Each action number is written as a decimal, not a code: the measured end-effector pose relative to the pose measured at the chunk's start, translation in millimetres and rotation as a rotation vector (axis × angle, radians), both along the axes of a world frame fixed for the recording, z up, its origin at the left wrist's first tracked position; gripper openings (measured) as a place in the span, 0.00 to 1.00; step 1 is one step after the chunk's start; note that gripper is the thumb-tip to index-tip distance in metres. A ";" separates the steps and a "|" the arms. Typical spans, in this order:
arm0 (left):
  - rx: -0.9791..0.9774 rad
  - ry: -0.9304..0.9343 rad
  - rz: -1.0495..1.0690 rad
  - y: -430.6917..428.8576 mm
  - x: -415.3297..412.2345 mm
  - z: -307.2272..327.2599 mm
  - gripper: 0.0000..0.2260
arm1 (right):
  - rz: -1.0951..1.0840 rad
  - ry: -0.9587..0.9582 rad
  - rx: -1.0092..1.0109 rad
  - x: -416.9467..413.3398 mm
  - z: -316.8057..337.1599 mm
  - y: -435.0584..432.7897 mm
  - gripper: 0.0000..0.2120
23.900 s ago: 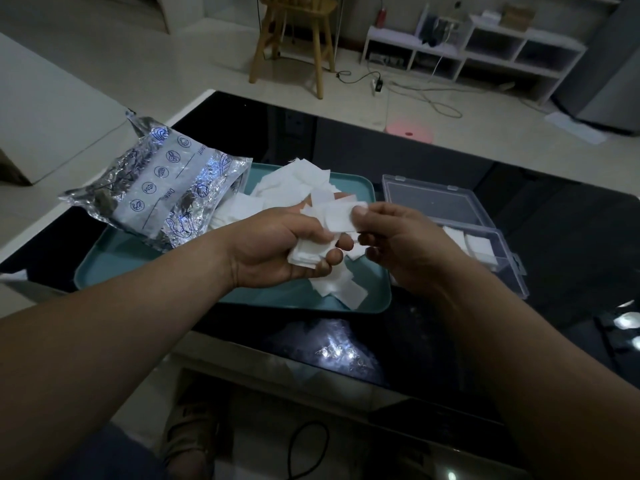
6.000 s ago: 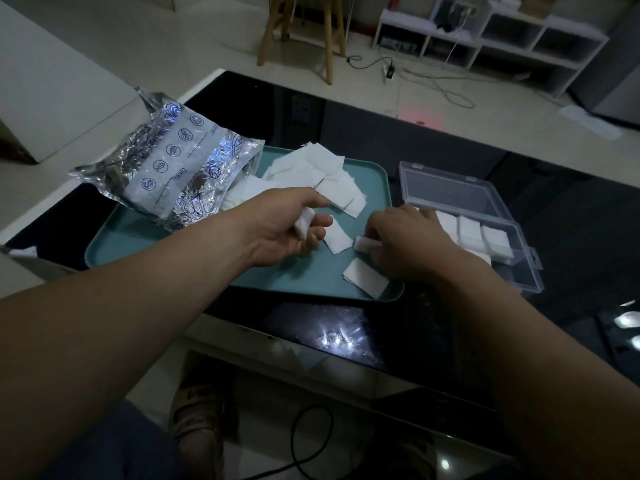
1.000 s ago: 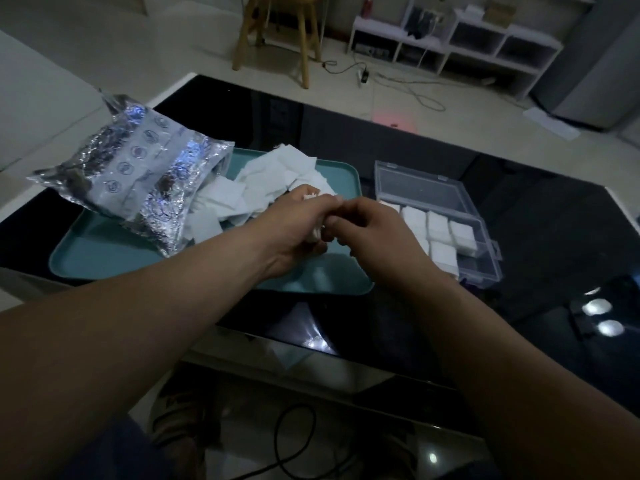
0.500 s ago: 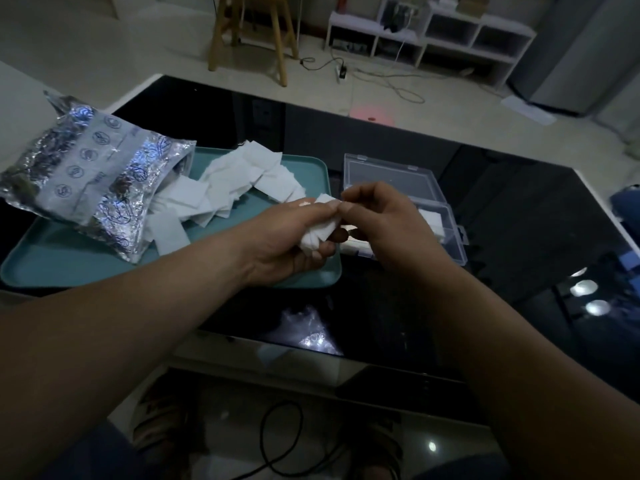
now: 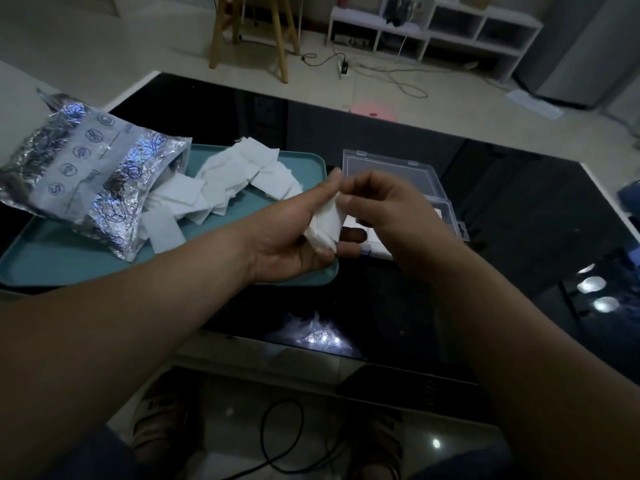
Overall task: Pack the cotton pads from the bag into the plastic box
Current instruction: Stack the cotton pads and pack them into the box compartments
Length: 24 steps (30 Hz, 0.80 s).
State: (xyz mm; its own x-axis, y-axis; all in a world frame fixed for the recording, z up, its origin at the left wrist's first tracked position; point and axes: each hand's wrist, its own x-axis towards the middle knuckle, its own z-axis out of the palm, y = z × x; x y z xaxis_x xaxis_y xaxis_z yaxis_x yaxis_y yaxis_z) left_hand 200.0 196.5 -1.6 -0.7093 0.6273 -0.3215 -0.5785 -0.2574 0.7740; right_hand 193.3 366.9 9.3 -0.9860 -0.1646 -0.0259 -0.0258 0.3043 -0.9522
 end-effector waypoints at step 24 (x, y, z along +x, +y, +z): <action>0.139 -0.092 0.002 16.9 -1.0 -3.7 0.19 | 0.202 0.206 0.417 21.6 7.8 9.8 0.20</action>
State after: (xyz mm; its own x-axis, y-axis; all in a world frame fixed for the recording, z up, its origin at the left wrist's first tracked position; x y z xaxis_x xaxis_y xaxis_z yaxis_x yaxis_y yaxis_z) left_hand 199.0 213.4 -5.2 -0.6823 0.6688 -0.2952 -0.6444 -0.3595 0.6750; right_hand 214.9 376.7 17.1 -0.9269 -0.3702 0.0620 -0.2985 0.6272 -0.7194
